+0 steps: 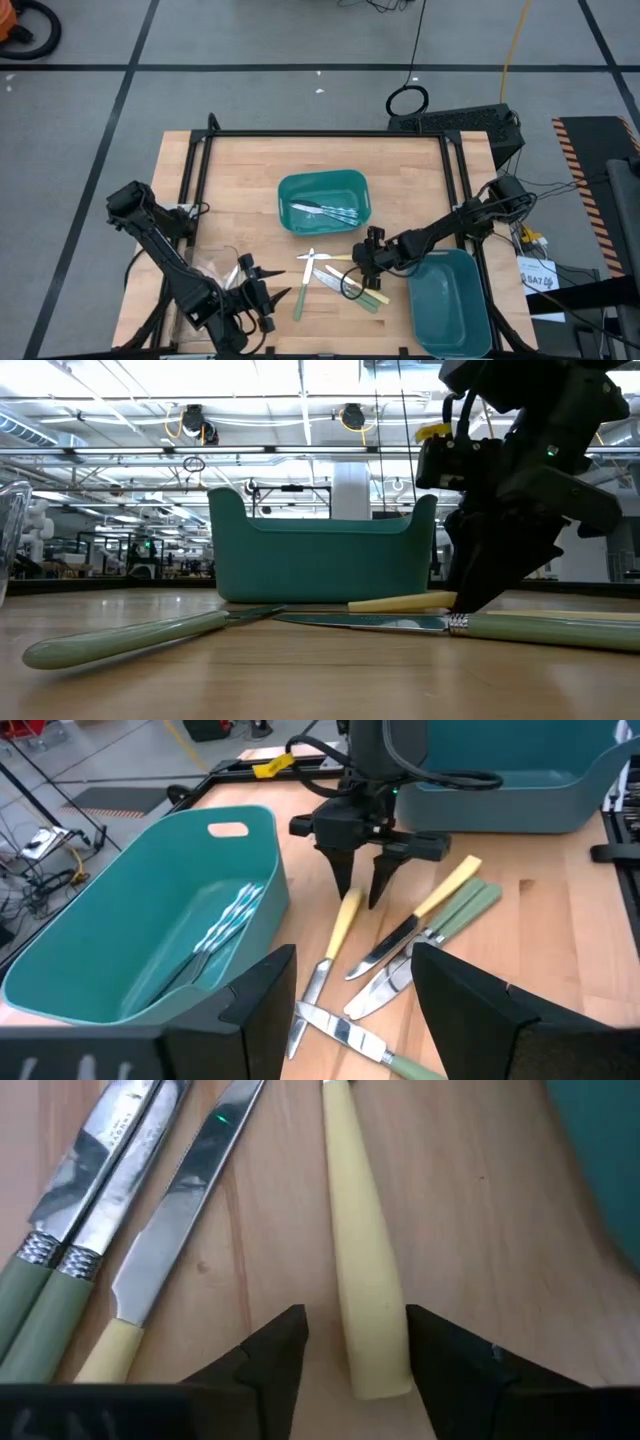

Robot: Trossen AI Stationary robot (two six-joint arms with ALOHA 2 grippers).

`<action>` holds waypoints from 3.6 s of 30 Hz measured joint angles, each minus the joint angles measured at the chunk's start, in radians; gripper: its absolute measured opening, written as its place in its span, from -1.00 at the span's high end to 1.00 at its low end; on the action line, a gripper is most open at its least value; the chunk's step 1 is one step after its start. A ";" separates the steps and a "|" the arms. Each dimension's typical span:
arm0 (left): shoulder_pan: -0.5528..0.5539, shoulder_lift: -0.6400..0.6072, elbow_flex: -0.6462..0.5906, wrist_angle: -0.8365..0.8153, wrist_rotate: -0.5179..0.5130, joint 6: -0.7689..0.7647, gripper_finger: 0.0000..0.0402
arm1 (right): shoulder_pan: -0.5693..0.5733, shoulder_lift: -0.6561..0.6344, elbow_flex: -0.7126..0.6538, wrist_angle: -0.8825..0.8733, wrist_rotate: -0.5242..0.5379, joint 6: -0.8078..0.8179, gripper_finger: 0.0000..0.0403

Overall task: Sort silverware by color (type)
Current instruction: Put the top yellow knife into the transparent bin

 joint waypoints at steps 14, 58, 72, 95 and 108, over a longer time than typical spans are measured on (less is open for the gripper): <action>0.003 0.000 0.000 0.001 0.000 -0.010 -0.03 | 0.051 -0.047 -0.004 -0.005 0.029 0.026 0.64; 0.024 0.111 0.001 0.345 0.073 0.236 -0.03 | 0.318 -0.171 -0.003 0.320 0.651 -0.153 0.64; 0.098 0.147 0.000 0.733 0.199 0.560 -0.03 | 0.382 -0.200 -0.002 0.723 0.574 -0.529 0.64; 0.159 0.257 0.000 1.398 0.391 0.996 -0.03 | 0.413 -0.008 -0.003 1.358 0.383 -0.874 0.64; 0.184 0.257 0.000 1.401 0.463 0.999 0.14 | 0.388 0.054 -0.003 1.471 0.388 -0.900 0.64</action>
